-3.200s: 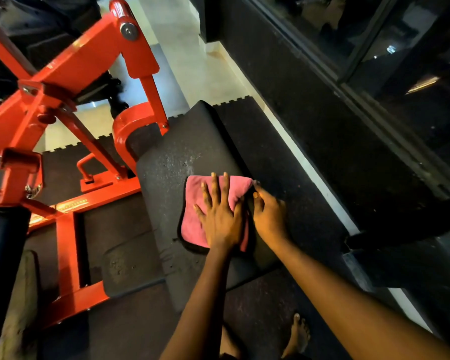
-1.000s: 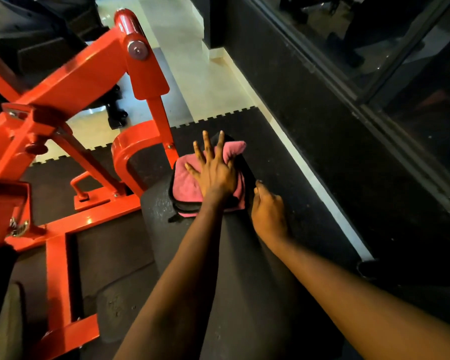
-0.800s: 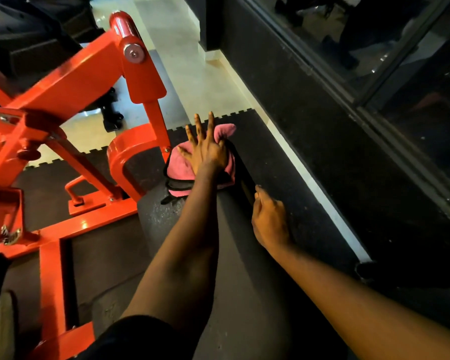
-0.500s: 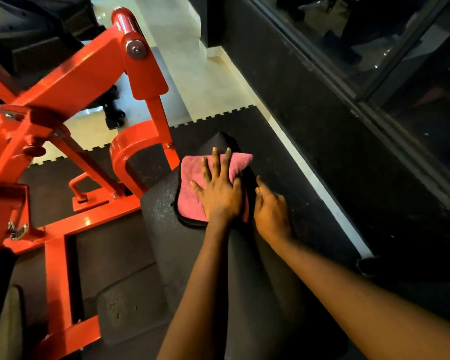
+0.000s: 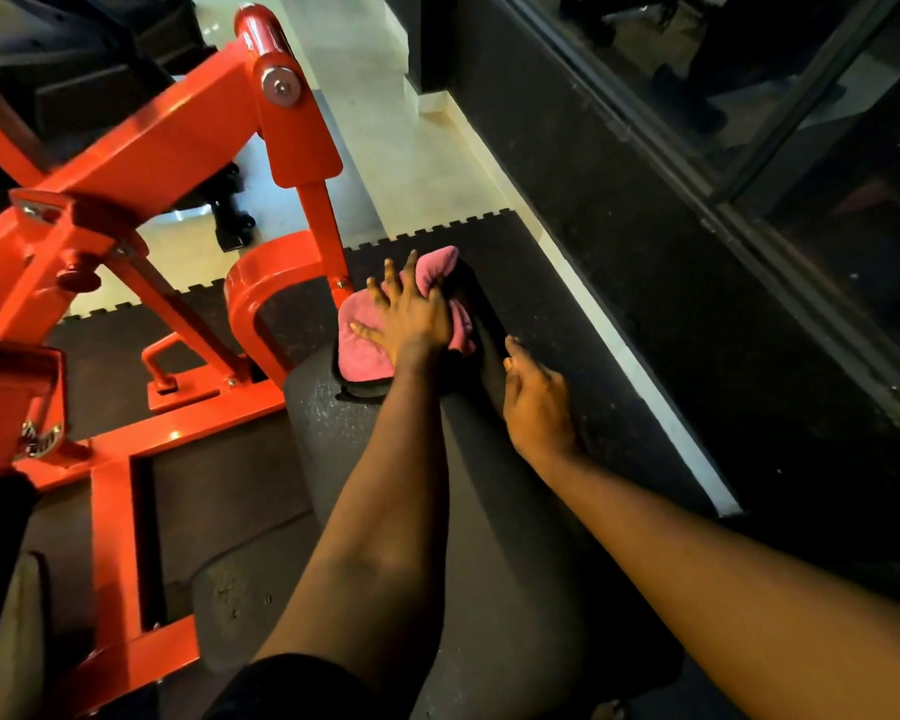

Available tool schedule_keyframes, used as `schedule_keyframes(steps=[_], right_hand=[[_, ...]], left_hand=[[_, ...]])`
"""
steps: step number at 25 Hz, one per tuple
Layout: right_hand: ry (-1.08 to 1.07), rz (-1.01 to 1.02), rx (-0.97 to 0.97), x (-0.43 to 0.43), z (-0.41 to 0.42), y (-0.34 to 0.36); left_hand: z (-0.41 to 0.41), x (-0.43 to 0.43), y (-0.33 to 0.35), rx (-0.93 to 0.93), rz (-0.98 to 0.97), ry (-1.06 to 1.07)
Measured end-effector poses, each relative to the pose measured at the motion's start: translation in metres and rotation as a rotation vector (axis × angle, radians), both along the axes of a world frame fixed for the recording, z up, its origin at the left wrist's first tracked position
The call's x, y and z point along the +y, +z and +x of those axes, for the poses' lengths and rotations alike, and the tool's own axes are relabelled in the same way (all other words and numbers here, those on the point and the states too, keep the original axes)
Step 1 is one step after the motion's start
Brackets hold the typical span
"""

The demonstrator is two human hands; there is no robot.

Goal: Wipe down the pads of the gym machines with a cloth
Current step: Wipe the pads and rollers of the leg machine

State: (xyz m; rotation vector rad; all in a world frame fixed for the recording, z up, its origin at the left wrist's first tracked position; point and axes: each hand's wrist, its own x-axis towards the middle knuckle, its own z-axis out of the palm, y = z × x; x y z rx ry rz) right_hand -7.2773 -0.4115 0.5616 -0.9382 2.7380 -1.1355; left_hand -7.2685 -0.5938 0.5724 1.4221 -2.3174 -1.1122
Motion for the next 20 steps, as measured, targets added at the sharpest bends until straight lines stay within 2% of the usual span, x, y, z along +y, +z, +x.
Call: schedule_keyframes(steps=[6,8,11,14,16,20], right_hand=[[-0.011,-0.027,0.084,-0.001,-0.002,-0.003],[-0.021,-0.021,0.103,-0.002,-0.001,-0.005],[-0.027,-0.029,0.110,-0.002,-0.002,-0.006],[-0.006,0.046,0.073,0.000,-0.004,-0.008],[-0.020,0.028,0.071,0.000,-0.005,-0.007],[-0.022,-0.039,0.053,0.000,-0.003,-0.008]], left_hand=[[0.056,-0.029,-0.036,-0.115,0.100,0.199],[0.053,-0.026,-0.034,-0.084,0.086,0.223],[0.009,-0.004,-0.004,0.074,-0.076,-0.052],[-0.032,0.014,0.022,0.007,-0.197,-0.325],[-0.037,0.010,0.018,-0.013,-0.220,-0.328],[-0.024,-0.015,0.000,0.093,-0.125,-0.166]])
